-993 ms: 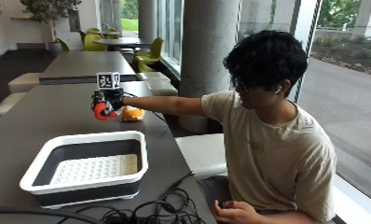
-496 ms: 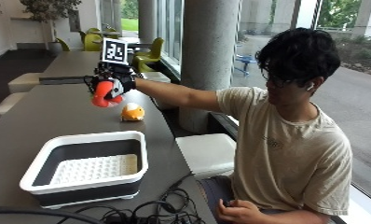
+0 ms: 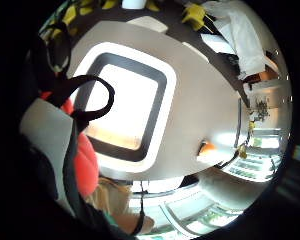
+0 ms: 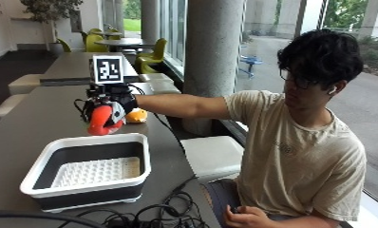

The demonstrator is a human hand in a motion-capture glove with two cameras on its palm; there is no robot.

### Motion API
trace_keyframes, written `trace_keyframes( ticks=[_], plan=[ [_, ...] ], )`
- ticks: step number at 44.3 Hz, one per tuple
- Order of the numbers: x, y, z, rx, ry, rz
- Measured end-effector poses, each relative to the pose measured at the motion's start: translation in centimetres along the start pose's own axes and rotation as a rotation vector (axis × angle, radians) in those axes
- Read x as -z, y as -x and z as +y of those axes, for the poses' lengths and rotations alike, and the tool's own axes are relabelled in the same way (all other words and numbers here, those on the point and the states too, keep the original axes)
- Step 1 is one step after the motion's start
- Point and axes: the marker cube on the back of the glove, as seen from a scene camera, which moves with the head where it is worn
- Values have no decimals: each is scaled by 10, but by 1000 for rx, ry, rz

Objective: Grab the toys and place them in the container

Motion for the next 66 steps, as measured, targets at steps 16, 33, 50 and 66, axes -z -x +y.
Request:
trace_keyframes(
  ticks=[16, 33, 50, 66],
  plan=[
    [-23, 2, -5, -5, 83, 33],
    [-32, -4, 10, -117, 195, 33],
    [-31, -26, 10, -11, 142, 104],
    [-32, -32, 10, -1, 112, 123]
  ],
)
